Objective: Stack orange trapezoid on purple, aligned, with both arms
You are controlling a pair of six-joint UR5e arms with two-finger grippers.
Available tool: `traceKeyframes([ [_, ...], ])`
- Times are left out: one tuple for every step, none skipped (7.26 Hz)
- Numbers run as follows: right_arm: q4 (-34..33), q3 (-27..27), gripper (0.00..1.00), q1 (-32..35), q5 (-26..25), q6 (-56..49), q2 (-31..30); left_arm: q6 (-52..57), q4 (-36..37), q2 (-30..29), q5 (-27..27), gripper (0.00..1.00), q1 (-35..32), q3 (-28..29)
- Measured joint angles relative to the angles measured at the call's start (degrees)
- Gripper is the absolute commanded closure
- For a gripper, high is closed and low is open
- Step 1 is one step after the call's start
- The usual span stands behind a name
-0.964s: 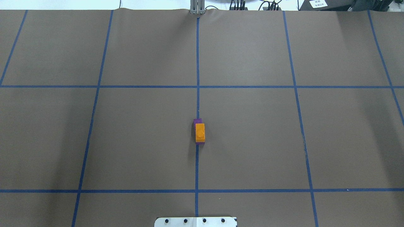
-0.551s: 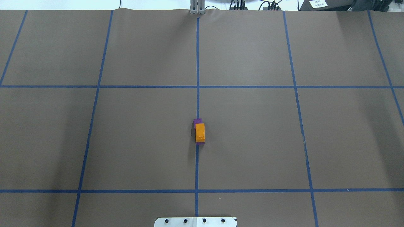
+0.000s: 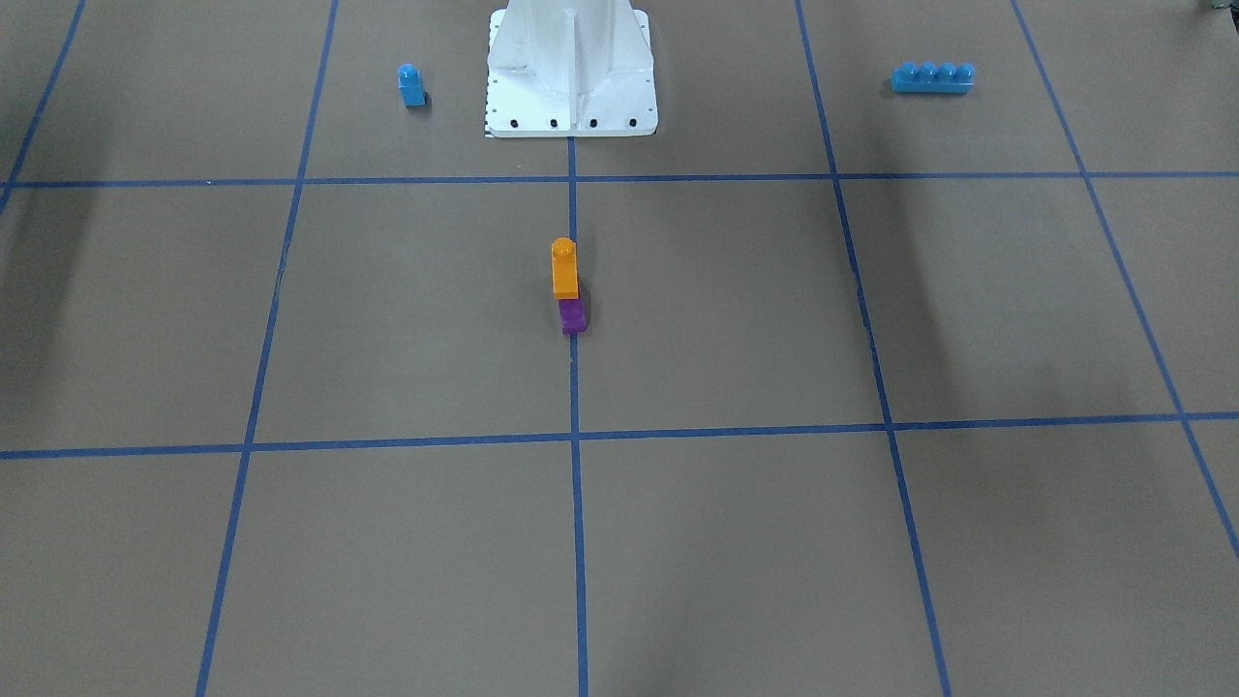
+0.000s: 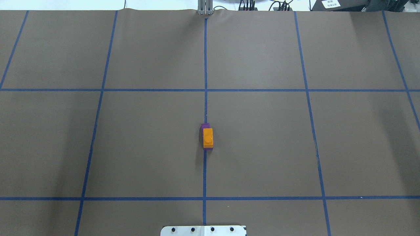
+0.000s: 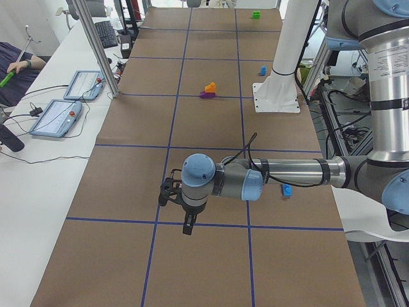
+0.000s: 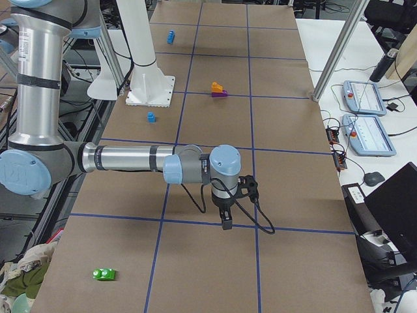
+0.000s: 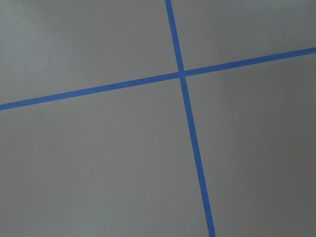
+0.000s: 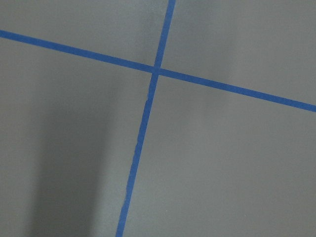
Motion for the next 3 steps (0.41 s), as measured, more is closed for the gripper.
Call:
traceKeyframes([
  [0.0,0.0,0.00,-0.1,0.0,0.0,-0.1,0.0,0.0,0.0,0.0,0.00,0.0,0.0],
  [0.0,0.0,0.00,-0.2,0.1,0.0,-0.3,0.0,0.0,0.1,0.0,0.00,0.0,0.0],
  [0.0,0.0,0.00,-0.4,0.1,0.0,-0.4,0.0,0.0,0.1,0.0,0.00,0.0,0.0],
])
